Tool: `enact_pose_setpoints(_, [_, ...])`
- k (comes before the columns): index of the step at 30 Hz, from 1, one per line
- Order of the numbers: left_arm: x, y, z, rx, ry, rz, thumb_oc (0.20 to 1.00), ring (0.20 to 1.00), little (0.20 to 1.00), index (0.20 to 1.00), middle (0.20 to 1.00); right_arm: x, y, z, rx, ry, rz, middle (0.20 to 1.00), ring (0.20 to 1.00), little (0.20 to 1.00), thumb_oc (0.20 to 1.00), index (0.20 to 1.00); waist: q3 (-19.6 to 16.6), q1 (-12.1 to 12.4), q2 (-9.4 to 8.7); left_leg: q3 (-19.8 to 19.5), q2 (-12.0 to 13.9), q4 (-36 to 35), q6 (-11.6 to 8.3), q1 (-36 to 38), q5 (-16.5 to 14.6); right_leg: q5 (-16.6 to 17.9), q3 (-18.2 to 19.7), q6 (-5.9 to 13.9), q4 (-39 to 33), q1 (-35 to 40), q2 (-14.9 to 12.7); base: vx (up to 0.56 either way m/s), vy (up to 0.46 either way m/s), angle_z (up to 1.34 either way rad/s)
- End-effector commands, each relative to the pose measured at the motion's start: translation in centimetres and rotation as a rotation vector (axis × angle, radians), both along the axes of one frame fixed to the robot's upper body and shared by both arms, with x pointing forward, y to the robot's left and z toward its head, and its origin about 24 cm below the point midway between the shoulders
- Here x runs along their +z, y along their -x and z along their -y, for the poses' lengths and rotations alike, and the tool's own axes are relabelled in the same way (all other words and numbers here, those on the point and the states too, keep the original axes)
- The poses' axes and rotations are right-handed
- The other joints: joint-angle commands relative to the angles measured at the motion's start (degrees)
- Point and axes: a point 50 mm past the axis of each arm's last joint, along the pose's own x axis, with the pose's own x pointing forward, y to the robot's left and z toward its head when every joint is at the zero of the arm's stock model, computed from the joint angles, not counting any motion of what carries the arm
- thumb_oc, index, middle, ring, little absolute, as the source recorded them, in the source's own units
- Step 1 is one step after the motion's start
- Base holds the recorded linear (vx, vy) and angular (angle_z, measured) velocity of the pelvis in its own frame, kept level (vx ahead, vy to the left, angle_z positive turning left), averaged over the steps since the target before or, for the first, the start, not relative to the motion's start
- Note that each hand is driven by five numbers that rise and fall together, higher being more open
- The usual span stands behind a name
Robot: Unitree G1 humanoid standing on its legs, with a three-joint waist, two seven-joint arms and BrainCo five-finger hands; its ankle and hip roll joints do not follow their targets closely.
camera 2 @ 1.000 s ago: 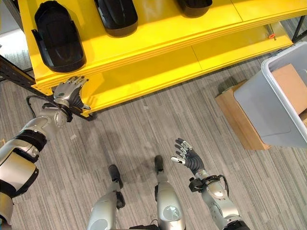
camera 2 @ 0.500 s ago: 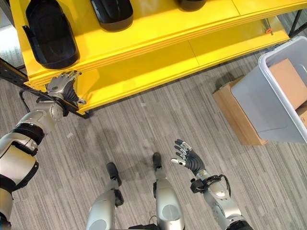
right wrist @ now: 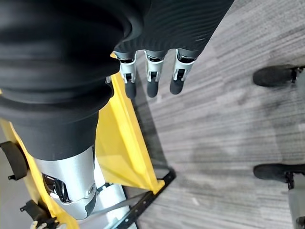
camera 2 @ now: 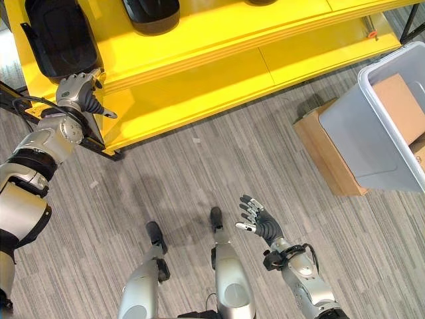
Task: Move parts from the plastic box to the shelf.
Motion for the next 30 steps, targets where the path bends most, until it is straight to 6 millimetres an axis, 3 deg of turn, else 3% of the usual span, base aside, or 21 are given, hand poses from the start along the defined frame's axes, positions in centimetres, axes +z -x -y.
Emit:
enact_pose_setpoints(1, [3.4, 1.0, -3.2, 0.101, 0.044, 0.083, 1.000, 1.000, 1.000, 1.000, 1.000, 0.7, 0.9, 1.1, 0.005, -0.006, 0.022, 1.000, 1.000, 1.000, 1.000, 1.000, -2.6, -0.3, -0.66, -7.1, 3.6, 12.9, -2.65, -6.3, -5.3, -6.1, 1.3, 5.58, 11.5, -2.4, -6.5, 0.00, 0.000, 0.00])
enact_pose_setpoints(9, [5.2, 1.2, -3.8, 0.113, 0.099, 0.114, 1.000, 1.000, 1.000, 1.000, 1.000, 0.2, 1.4, 1.3, 0.003, -0.005, -0.011, 1.000, 1.000, 1.000, 1.000, 1.000, -3.1, -0.2, -0.36, -7.2, 3.7, 13.2, -2.70, -6.7, -5.4, -6.1, 1.3, 5.58, 12.0, -2.9, -6.3, 0.00, 0.000, 0.00])
enact_pose_setpoints(30, [7.2, 1.5, -4.1, 0.120, 0.116, 0.145, 1.000, 1.000, 1.000, 1.000, 1.000, -0.3, 1.8, 1.7, 0.011, -0.008, -0.045, 1.000, 1.000, 1.000, 1.000, 1.000, -3.9, -0.5, 0.04, -7.2, 3.5, 13.9, -2.63, -7.9, -5.6, -6.1, 1.6, 5.54, 12.4, -3.9, -6.4, 0.00, 0.000, 0.00])
